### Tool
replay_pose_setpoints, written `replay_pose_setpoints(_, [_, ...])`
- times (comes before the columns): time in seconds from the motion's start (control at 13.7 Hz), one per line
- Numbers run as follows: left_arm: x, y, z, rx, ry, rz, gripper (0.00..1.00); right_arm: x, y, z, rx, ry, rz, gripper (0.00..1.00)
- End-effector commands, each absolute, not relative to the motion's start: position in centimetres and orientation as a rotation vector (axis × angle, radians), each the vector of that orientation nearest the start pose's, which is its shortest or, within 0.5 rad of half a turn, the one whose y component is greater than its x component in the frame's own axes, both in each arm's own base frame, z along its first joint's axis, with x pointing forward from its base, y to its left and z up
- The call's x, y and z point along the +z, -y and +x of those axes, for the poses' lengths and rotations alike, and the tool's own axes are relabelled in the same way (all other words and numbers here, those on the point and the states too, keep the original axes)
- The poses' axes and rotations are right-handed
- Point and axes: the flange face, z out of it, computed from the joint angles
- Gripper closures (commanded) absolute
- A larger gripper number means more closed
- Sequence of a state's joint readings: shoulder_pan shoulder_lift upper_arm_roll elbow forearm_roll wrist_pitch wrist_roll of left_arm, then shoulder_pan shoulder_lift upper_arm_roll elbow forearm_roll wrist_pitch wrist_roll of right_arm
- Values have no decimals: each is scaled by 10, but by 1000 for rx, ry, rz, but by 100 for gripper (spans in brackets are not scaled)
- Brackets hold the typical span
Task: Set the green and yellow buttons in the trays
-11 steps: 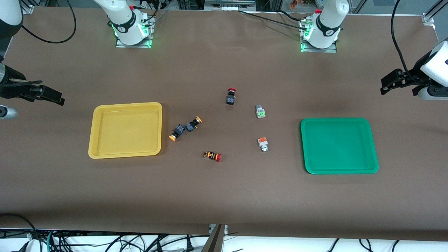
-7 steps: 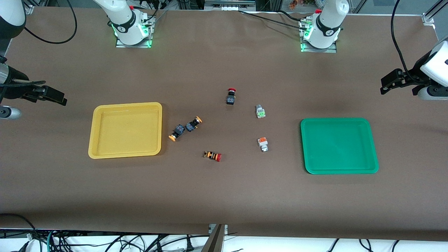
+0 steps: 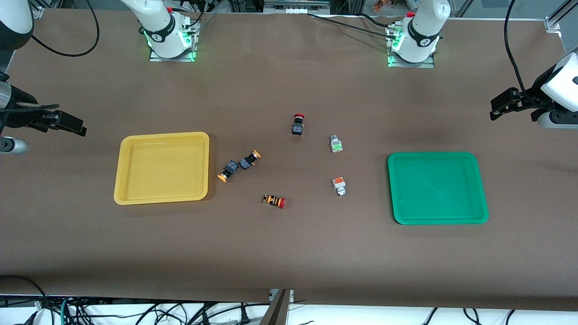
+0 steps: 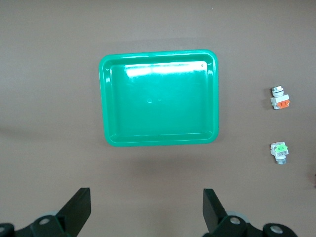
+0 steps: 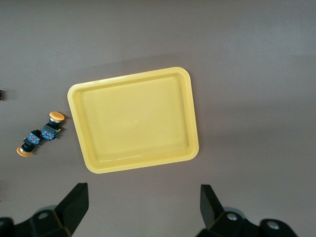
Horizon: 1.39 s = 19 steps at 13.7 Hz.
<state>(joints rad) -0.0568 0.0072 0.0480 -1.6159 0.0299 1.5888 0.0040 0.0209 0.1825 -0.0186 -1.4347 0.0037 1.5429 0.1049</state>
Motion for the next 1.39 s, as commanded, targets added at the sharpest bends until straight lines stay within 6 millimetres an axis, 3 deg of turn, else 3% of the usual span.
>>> replay_pose_setpoints(0.0, [605, 4, 555, 80, -17, -3101, 0, 583, 1, 605, 111, -163, -3135, 0])
replay_pose_setpoints(0.22, [599, 14, 548, 184, -44, -3096, 0, 582, 1, 605, 120, -171, -3136, 0])
replay_pose_setpoints(0.37, [581, 35, 551, 270, -106, -3097, 0, 582, 2, 605, 120, -183, -3136, 0])
replay_pose_setpoints(0.58, [531, 56, 570, 402, -152, -3080, 0, 580, 1, 605, 123, -180, -3140, 0])
replay_pose_setpoints(0.8, [448, 77, 601, 521, -54, -3132, 0, 567, -9, 609, 168, -152, -3141, 0])
replay_pose_setpoints(0.88, [421, 81, 613, 517, 8, -3134, 0, 566, -23, 609, 171, -130, -3142, 0])
replay_pose_setpoints(1.02, [383, 117, 626, 458, 70, -3138, 0, 557, -49, 610, 198, -99, -3141, 0])
replay_pose_setpoints(1.24, [349, 190, 631, 321, 223, -3131, 0, 539, -111, 610, 216, -174, -3158, 0])
replay_pose_setpoints(1.31, [344, 215, 631, 263, 265, -3140, 0, 529, -143, 610, 207, -238, -3167, 0])
